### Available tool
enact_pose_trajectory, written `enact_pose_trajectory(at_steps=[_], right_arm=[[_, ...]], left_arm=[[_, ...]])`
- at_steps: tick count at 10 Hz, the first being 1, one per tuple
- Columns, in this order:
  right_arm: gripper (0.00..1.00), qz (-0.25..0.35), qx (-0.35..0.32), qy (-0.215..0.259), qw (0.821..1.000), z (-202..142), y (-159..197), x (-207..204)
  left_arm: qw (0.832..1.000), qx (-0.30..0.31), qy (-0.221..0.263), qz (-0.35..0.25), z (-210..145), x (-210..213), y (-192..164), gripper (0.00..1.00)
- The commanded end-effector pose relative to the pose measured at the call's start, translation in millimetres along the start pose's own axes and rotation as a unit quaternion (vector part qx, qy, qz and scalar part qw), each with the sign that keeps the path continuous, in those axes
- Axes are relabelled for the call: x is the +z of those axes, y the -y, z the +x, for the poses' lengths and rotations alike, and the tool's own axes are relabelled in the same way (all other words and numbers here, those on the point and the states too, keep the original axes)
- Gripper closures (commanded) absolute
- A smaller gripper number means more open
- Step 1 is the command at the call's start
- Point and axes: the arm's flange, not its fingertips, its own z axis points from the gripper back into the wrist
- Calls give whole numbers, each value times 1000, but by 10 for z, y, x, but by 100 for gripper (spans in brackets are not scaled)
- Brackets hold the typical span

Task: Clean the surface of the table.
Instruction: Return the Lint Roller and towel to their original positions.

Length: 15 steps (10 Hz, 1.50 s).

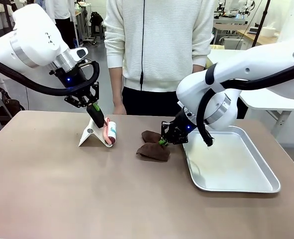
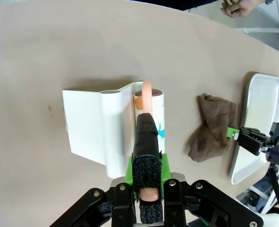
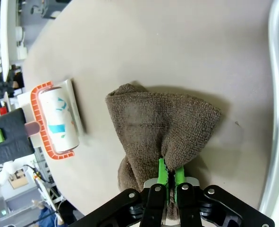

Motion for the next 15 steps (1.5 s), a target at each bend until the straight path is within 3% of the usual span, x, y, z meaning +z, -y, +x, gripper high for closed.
enact_pose_trajectory(at_steps=[1, 4, 5, 6, 7, 8, 10, 11, 12, 15], right_arm=[[95, -6, -6, -9, 1000, 66, -61, -15], [95, -9, 4, -21, 1000, 74, -59, -38], [65, -4, 5, -27, 1000, 74, -56, -41], [47, -2, 5, -30, 1000, 75, -57, -51], [10, -1, 5, -31, 999, 78, -57, -55], [0, 2, 2, -34, 999, 88, -54, -59], [0, 4, -2, -39, 999, 108, -41, -73], [5, 4, -3, -40, 999, 116, -34, -77], [0, 4, -3, -40, 999, 120, -36, -80], [0, 26, 20, -40, 999, 88, -74, -1]], left_arm=[[1000, 20, 6, 1, 66, 13, 10, 78], [1000, 29, 7, 4, 78, 1, -3, 78], [1000, 30, 7, 3, 83, 6, -9, 52], [999, 30, 11, 4, 88, 21, -25, 20], [999, 30, 14, 4, 89, 42, -29, 0], [999, 29, 19, 3, 83, 72, -47, 0], [999, 38, 27, -8, 83, 143, -101, 0], [998, 43, 32, -13, 84, 186, -135, 0], [998, 46, 36, -17, 76, 235, -177, 0], [998, 37, 40, -25, -17, 351, -280, 0]])
